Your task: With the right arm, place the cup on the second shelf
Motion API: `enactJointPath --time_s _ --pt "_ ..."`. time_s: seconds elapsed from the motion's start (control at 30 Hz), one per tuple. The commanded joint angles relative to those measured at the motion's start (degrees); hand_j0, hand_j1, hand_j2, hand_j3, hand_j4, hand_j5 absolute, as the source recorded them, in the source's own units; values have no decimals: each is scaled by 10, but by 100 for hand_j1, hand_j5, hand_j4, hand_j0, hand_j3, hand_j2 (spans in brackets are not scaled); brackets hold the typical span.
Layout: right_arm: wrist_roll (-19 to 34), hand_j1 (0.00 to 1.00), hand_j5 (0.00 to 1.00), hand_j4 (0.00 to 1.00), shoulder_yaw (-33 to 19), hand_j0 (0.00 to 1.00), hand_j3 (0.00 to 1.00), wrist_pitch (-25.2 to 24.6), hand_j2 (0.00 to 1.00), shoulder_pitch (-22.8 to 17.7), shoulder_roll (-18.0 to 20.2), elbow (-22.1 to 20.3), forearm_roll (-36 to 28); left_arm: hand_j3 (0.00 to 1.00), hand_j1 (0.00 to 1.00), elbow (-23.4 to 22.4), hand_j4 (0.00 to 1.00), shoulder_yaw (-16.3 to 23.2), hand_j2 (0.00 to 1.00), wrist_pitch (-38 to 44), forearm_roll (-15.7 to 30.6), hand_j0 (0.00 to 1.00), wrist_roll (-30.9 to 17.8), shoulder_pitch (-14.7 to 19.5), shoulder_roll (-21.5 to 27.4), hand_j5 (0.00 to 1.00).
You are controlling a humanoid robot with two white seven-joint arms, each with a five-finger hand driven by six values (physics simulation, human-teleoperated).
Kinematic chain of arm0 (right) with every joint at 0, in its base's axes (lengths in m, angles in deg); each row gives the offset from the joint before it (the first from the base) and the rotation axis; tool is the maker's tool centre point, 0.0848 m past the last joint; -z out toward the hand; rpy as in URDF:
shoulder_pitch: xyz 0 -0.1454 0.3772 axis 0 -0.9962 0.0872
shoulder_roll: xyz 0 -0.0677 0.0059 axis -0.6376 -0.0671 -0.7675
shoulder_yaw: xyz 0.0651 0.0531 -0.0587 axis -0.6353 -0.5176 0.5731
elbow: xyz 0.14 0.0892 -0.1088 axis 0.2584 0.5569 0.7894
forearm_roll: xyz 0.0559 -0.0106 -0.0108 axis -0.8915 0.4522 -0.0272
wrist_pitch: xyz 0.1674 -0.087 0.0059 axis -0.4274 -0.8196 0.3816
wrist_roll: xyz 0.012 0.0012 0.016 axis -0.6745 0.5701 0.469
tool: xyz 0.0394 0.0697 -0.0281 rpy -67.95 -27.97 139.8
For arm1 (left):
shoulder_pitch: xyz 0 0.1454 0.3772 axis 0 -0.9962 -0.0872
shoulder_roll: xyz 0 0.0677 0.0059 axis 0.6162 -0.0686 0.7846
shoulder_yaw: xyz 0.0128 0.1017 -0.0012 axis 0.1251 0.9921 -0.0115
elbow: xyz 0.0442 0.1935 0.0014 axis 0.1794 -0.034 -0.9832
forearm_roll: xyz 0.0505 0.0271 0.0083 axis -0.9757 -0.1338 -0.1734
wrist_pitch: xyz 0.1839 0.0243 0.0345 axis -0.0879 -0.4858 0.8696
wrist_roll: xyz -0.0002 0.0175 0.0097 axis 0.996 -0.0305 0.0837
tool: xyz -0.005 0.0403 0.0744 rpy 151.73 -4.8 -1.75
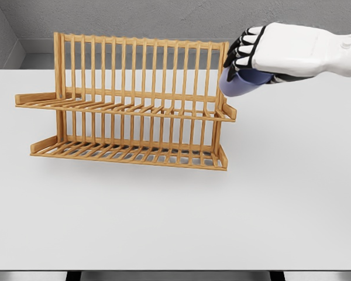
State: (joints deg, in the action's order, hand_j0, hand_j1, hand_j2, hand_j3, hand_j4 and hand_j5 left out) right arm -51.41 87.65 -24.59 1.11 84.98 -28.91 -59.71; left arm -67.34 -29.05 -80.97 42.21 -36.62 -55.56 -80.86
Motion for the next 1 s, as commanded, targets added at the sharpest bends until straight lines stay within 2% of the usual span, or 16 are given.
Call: enactJointPath --time_s 0.0,0.73,0.77,0.8,0.83,0.97 --pt "0 61 61 61 23 61 61 -1 61 1 -10 0 -2 100 100 0 100 0 100 0 0 100 0 0 0 100" --pt "0 62 62 62 72 62 62 -3 62 13 -29 1 -1 100 100 0 100 0 100 0 0 100 0 0 0 100" --pt "0 64 64 64 73 64 64 -4 64 13 -30 0 -1 100 100 0 100 0 100 0 0 100 0 0 0 100" --pt "0 89 89 89 73 89 89 -4 89 13 -30 0 -1 100 100 1 100 0 100 0 0 100 0 0 0 100" --pt "0 100 100 100 73 100 100 -4 100 13 -29 0 -1 100 100 0 100 0 100 0 0 100 0 0 0 100" --pt "0 100 100 100 64 100 100 -3 100 17 -27 0 -1 100 100 1 100 0 100 0 0 100 0 -1 0 100"
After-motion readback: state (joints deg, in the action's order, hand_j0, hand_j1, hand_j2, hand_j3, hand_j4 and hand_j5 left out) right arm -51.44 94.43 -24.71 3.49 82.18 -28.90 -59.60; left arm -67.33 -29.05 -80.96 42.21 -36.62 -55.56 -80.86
